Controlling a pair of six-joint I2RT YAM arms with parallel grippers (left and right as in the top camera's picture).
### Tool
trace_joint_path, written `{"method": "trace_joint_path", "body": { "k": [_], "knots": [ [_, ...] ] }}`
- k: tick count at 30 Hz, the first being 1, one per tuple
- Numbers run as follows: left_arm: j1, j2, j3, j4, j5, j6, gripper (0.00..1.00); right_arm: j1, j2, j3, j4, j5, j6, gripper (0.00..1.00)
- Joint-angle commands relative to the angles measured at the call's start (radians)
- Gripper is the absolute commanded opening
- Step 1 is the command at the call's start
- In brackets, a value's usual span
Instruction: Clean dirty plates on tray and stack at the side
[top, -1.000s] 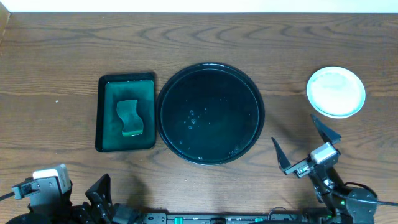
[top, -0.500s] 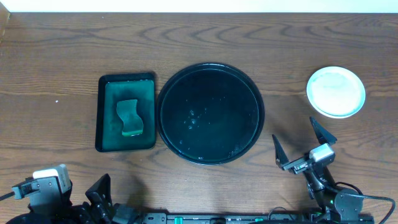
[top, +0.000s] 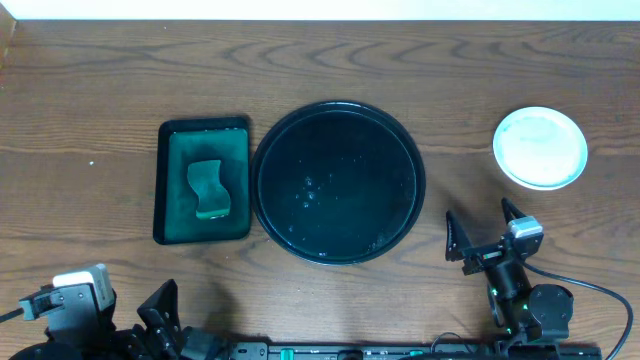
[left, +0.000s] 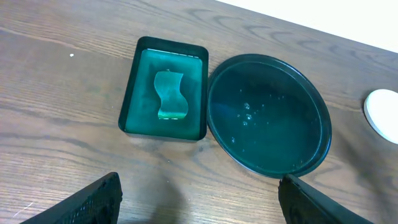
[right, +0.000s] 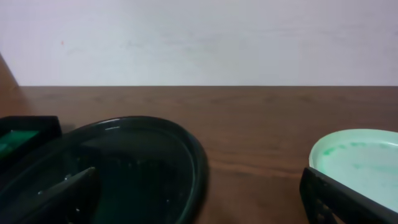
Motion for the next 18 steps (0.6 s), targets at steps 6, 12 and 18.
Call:
{"method": "trace_joint_path", "body": {
  "k": [6,12,18],
  "knots": [
    [-0.006,0.003,0.001,-0.001,-0.002,-0.002,0.81,0.011,-0.006,-0.002,-0.007,0.018,0.019,0.99],
    [-0.006,0.003,0.001,-0.001,-0.002,-0.002,0.81,0.011,-0.006,-0.002,-0.007,0.018,0.018,0.99],
    [-0.006,0.003,0.001,-0.001,-0.002,-0.002,0.81,0.011,-0.006,-0.002,-0.007,0.018,0.018,0.99]
  ]
}}
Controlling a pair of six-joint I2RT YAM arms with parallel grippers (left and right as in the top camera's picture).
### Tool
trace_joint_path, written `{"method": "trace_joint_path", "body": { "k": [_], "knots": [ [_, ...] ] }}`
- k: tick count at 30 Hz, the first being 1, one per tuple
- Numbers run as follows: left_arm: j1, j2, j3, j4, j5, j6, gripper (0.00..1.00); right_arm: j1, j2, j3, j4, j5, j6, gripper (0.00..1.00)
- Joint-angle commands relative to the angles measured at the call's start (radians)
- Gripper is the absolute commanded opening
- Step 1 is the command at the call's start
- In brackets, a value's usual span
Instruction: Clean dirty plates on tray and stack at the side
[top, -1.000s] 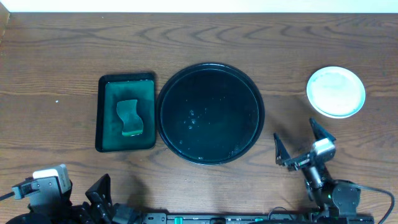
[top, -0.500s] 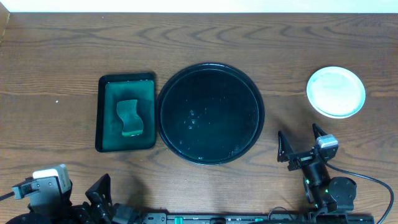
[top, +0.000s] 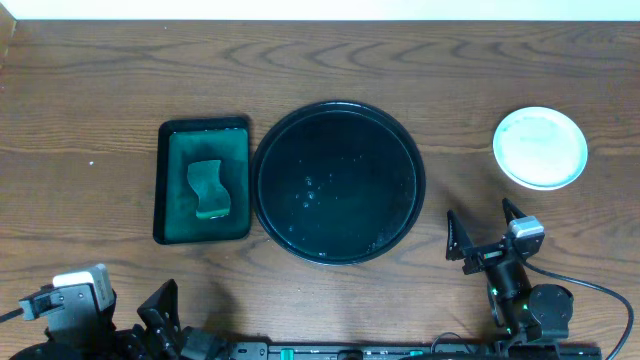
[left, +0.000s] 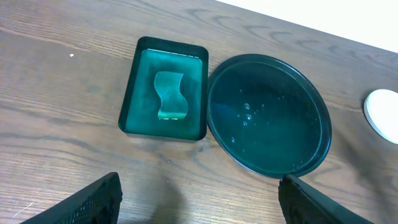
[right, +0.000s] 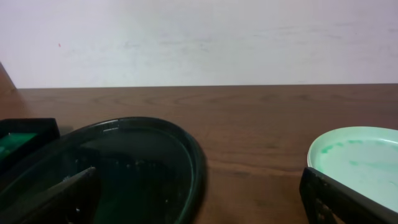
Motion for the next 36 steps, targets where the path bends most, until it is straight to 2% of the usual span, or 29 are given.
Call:
{"method": "trace_joint_path", "body": {
  "k": [1,27,32,36],
  "knots": [
    [-0.006,0.003,0.001,-0.001,-0.002,-0.002,0.81,0.011,-0.006,-0.002,-0.006,0.009,0.011,0.99],
    [-0.006,0.003,0.001,-0.003,-0.002,-0.002,0.81,0.011,-0.006,-0.002,-0.006,0.009,0.011,0.99],
    [0.006,0.000,-0.033,0.079,-0.023,-0.002,0.81,0.011,-0.006,-0.002,-0.006,0.009,0.011,0.99],
    [0.077,-0.027,-0.097,0.186,-0.043,-0.002,0.81,0.011,-0.006,-0.002,-0.006,0.010,0.011,0.99]
  ]
}}
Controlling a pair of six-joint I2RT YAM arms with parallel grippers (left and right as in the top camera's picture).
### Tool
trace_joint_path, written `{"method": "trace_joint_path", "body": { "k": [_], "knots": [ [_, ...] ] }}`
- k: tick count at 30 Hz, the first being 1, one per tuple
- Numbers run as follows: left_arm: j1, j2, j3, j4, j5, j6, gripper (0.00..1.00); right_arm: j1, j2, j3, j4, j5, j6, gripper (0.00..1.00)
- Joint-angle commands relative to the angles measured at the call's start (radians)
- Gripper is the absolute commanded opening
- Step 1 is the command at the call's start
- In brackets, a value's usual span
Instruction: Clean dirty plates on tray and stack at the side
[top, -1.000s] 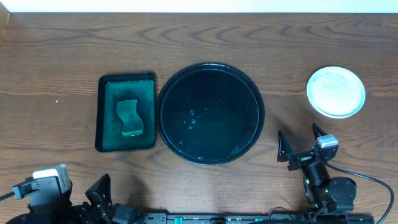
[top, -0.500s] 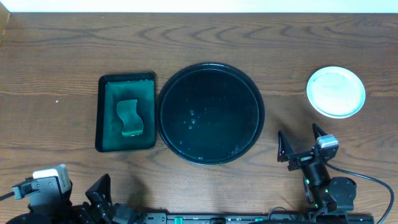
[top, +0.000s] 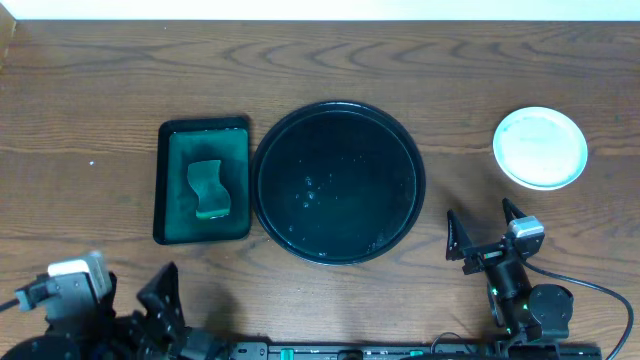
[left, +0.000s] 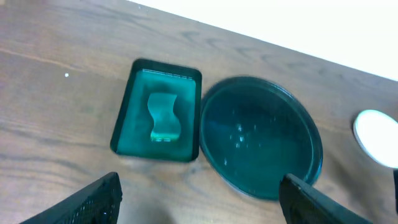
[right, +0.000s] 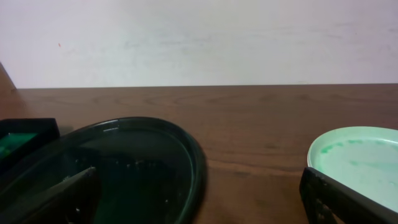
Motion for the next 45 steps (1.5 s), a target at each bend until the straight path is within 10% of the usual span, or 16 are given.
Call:
{"method": "trace_joint_path", "body": {
  "k": [1,26,45],
  "knots": [
    [0.071,-0.039,-0.072,0.069,-0.030,0.000,0.81,0.011,-0.006,-0.002,-0.006,0.009,0.011,0.99],
    [0.355,-0.552,-1.104,0.988,0.073,-0.010,0.81,0.011,-0.006,-0.002,-0.006,0.009,0.011,0.99],
    [0.364,-0.560,-1.376,1.338,0.114,-0.031,0.81,0.011,-0.006,-0.002,-0.006,0.009,0.011,0.99]
  ]
}}
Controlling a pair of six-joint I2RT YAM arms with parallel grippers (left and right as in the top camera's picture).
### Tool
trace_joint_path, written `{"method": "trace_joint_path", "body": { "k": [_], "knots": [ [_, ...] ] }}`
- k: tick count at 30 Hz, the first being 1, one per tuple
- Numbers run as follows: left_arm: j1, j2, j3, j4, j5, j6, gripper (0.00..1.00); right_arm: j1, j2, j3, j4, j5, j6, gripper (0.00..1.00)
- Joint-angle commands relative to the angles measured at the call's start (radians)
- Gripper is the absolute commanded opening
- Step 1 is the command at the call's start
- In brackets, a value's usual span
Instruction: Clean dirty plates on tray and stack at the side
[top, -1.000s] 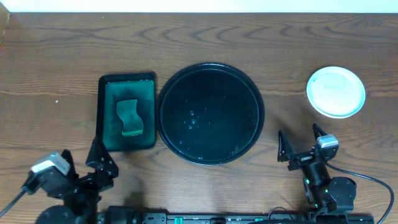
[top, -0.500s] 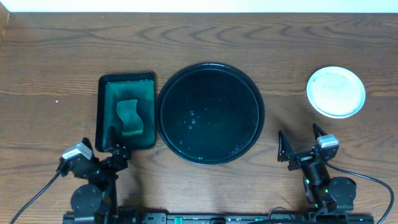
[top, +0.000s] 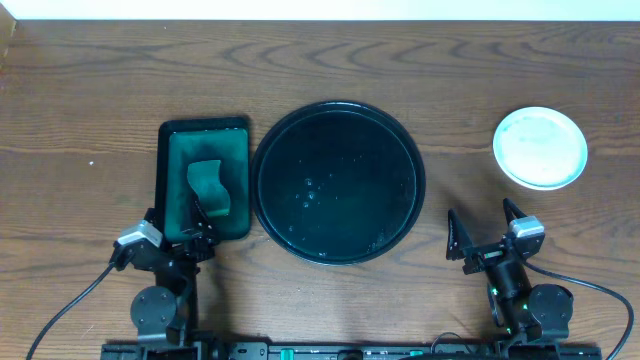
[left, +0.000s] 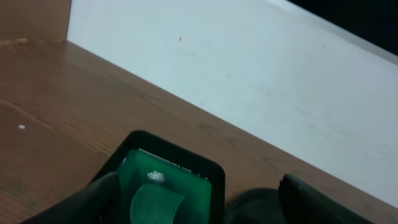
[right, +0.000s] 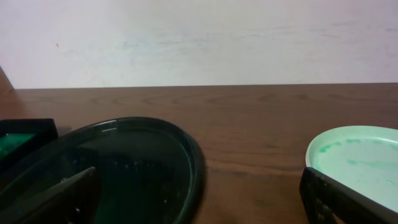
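A pale mint plate (top: 540, 147) with faint green smears lies on the table at the far right, also seen as a plate (right: 364, 163) in the right wrist view. The round dark tray (top: 338, 108) sits mid-table, wet with small drops, no plate on it. A green sponge (top: 207, 188) lies in a rectangular green tub (top: 165, 180). My left gripper (top: 178, 222) is open and low at the tub's near edge; the left gripper (left: 199, 202) frames the sponge (left: 155, 200). My right gripper (top: 480, 228) is open between tray and plate.
The wooden table runs to a white wall at the back. The tub (left: 208, 171) stands right against the tray's left rim (left: 252, 202). Both arm bases sit along the front edge. Bare wood separates the tray rim (right: 196, 163) from the plate.
My left arm has moved from the front left corner, looking down from high, to a low pose at the tub's near edge. The right arm, plate, tray and sponge have not moved.
At the first two moments my left gripper hung open high over the front left corner, viewing tub and tray from above. Then its view had pulled back wider. Now it is low at the tub. The right gripper stayed open and still throughout.
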Motion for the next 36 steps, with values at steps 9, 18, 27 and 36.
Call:
{"method": "trace_joint_path", "body": {
  "k": [9,18,27,36],
  "knots": [
    [0.006,-0.008,-0.111,0.023,0.017,-0.039,0.81,0.011,-0.006,-0.002,-0.005,0.006,0.011,0.99],
    [0.006,-0.008,-0.123,-0.008,0.018,-0.026,0.81,0.011,-0.006,-0.002,-0.005,0.006,0.011,0.99],
    [0.006,-0.008,-0.123,-0.010,0.037,-0.013,0.81,0.011,-0.006,-0.002,-0.005,0.006,0.010,0.99],
    [0.006,-0.008,-0.123,-0.010,0.039,-0.013,0.81,0.011,-0.006,-0.002,-0.005,0.006,0.011,0.99]
  ]
}}
